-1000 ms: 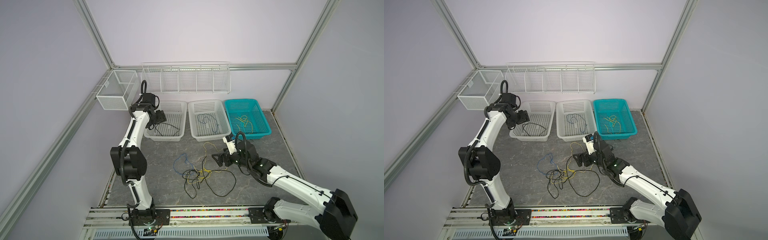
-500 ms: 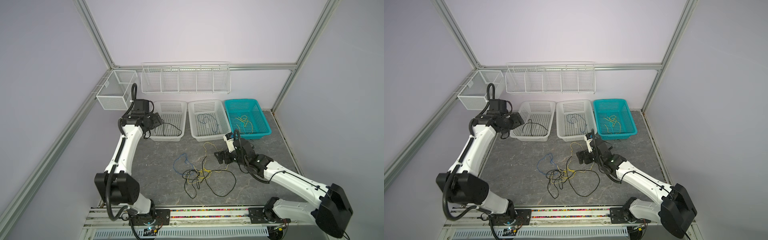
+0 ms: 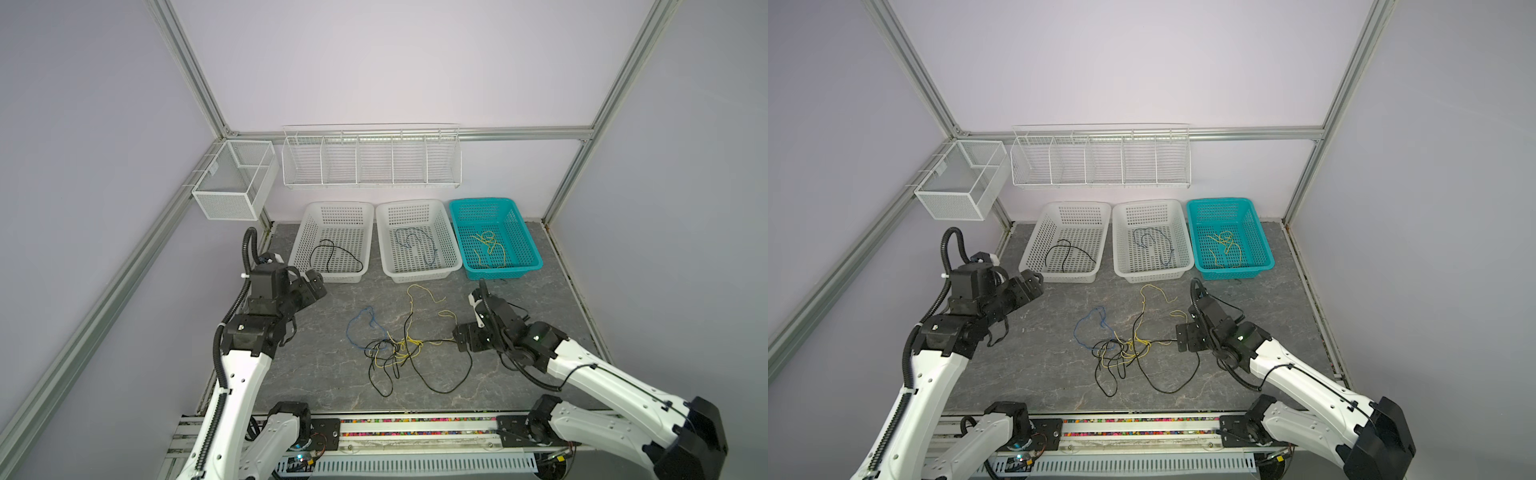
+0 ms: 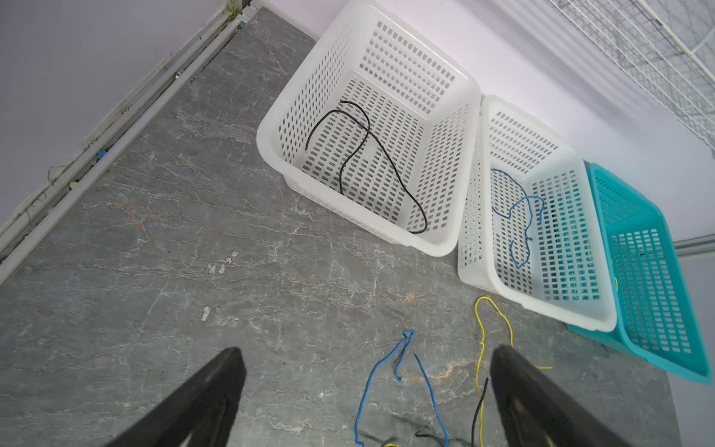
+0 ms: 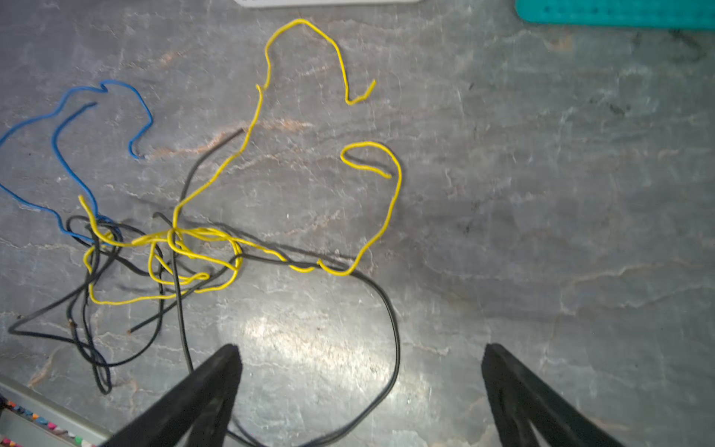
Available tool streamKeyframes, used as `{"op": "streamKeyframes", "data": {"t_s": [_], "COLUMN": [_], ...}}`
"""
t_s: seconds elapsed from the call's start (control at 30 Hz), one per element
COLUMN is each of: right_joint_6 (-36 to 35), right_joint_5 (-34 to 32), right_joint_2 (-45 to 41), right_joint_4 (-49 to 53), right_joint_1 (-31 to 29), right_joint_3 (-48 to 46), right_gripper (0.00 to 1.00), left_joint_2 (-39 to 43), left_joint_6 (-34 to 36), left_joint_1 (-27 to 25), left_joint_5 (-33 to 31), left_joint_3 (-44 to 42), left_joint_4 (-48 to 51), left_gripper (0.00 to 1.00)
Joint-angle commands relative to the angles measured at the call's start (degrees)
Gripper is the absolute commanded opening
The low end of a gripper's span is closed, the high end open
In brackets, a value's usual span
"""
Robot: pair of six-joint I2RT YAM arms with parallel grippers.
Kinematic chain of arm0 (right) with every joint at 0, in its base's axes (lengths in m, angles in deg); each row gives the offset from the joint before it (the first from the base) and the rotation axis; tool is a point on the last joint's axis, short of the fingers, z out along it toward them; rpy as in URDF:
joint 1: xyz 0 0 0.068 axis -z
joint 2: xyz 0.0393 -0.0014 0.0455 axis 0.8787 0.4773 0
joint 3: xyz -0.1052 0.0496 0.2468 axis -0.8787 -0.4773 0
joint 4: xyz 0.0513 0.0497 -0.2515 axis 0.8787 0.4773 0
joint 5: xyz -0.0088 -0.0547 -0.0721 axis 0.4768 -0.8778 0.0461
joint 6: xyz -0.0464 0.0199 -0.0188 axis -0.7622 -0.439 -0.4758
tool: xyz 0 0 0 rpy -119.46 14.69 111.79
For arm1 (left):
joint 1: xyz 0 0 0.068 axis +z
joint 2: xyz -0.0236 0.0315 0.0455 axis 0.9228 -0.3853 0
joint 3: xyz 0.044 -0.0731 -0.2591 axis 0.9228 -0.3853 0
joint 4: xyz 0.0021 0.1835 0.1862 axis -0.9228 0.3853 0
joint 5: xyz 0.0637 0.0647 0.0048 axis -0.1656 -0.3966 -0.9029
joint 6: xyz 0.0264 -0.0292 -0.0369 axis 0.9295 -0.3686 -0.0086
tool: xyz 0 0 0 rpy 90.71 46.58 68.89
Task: Untangle the cables
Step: 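Draw the left gripper back from the basket toward the robot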
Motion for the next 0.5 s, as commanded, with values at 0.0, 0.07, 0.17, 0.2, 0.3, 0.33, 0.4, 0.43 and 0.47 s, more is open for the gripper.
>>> {"op": "streamKeyframes", "data": {"t_s": [0.0,0.07,0.17,0.2,0.3,0.33,0.4,0.43,0.47], "right_joint_6": [5.27,7.31,10.52,11.32,12.94,13.35,14.12,14.44,14.79], "right_joint_5": [-0.51,-0.77,-2.49,-2.56,-1.42,-1.20,-1.28,-1.37,-1.44], "right_joint_2": [-0.71,-0.34,-0.06,-0.06,0.22,0.46,0.85,1.11,1.61], "right_joint_4": [4.71,5.47,6.50,6.29,5.20,5.16,4.93,4.55,4.12], "right_joint_1": [-1.39,-2.61,-4.20,-4.43,-4.76,-4.95,-5.53,-5.73,-5.92], "right_joint_3": [-2.87,-3.93,-5.58,-6.33,-8.08,-8.18,-8.48,-8.67,-8.77], "right_gripper": [0.99,0.96,0.93,0.91,0.82,0.80,0.74,0.70,0.68], "left_joint_2": [3.64,5.97,10.07,11.03,14.17,15.16,17.08,18.07,18.68], "left_joint_6": [3.58,4.01,3.80,3.54,3.28,3.22,2.96,2.81,2.80], "left_joint_1": [-2.59,-3.43,-3.66,-3.67,-3.73,-3.87,-4.43,-4.58,-4.86], "left_joint_5": [-3.48,-4.82,-4.56,-4.48,-4.45,-5.04,-5.42,-5.28,-5.34], "left_joint_3": [-1.95,-3.38,-6.94,-8.06,-12.06,-12.87,-13.46,-14.00,-14.40], "left_joint_4": [2.08,2.76,1.64,1.35,0.29,0.07,-0.83,-1.41,-1.79], "left_gripper": [1.00,1.00,1.00,1.00,1.00,1.00,1.00,1.00,1.00]}}
